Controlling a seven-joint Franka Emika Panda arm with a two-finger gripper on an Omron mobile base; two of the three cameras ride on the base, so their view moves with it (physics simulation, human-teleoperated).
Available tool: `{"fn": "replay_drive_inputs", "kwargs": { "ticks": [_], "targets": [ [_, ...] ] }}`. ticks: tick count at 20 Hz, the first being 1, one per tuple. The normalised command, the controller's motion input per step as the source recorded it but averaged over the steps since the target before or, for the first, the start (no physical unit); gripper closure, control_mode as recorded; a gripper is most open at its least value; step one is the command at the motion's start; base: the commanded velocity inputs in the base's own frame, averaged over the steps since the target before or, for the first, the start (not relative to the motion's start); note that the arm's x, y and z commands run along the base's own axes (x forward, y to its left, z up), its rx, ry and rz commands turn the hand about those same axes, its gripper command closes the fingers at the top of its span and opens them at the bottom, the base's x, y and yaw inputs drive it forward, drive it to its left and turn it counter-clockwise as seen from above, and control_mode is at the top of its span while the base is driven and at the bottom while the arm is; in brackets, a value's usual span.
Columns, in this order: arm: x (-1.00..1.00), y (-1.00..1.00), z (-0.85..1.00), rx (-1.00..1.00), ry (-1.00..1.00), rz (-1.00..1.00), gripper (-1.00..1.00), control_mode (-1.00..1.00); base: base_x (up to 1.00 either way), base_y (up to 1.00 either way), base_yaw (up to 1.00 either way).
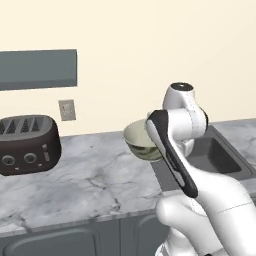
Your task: Clear the mugs and bowl far away from the sink.
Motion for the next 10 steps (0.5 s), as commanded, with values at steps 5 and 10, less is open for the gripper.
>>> {"fn": "replay_drive_inputs", "kwargs": {
  "ticks": [5,10],
  "targets": [
    [-0.61,-0.13,0.48,-0.01,-0.13,-0.06,1.0,-1.0,0.0,0.0,0.0],
    [-0.36,-0.02,0.33,0.0,-0.07,-0.37,1.0,-1.0,0.0,0.0,0.0]
  ]
}}
